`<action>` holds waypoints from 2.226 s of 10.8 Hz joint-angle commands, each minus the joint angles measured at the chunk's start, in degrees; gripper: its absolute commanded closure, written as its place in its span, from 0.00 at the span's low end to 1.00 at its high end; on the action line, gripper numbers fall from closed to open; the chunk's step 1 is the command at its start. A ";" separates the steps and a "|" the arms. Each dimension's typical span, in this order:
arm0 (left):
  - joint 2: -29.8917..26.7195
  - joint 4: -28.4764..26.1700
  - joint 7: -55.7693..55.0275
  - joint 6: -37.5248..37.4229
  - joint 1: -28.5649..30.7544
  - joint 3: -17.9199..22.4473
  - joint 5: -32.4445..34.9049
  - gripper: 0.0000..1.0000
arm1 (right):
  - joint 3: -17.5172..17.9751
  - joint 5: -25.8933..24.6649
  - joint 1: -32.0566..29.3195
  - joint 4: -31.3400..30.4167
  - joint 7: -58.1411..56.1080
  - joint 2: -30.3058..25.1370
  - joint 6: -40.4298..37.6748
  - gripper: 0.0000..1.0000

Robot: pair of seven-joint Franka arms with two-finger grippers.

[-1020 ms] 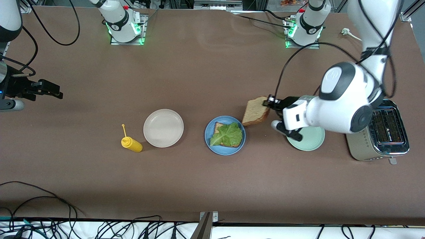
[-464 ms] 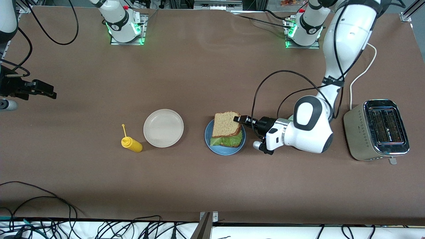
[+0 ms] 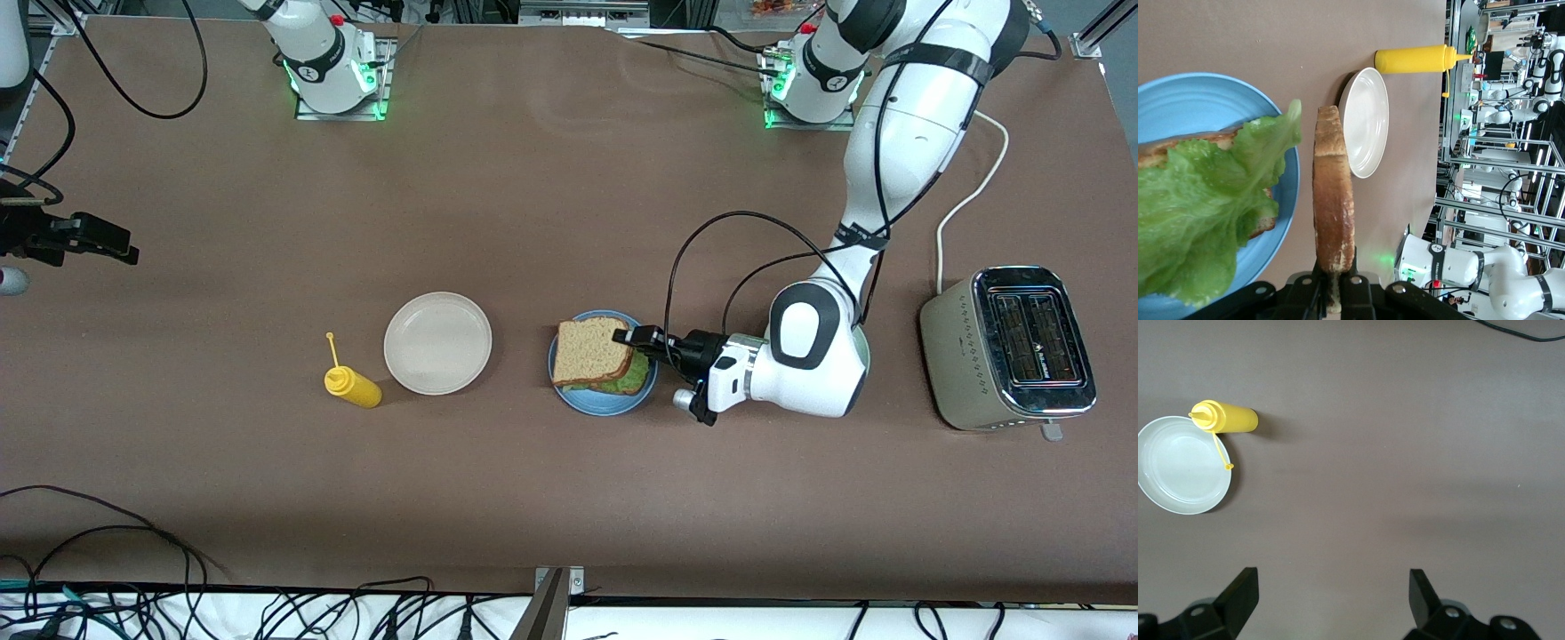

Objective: Make sandwich in blue plate with both arms
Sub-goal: 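Lower the bread onto the lettuce and open the left gripper, then withdraw the left gripper up and back toward the toaster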

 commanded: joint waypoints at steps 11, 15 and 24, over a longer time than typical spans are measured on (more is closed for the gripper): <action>0.63 0.84 2.52 -0.24 1.59 3.02 5.22 0.00 | -1.22 -1.32 -0.23 0.73 -0.79 -1.02 0.12 0.00; -5.96 0.93 -8.89 -1.03 1.76 2.94 23.14 0.00 | -1.22 -1.67 -0.23 0.73 -0.79 -1.02 0.03 0.00; -22.30 0.75 -13.75 -8.75 4.40 3.47 55.93 0.00 | -1.31 -1.67 -0.23 0.73 -0.87 -1.11 -0.49 0.00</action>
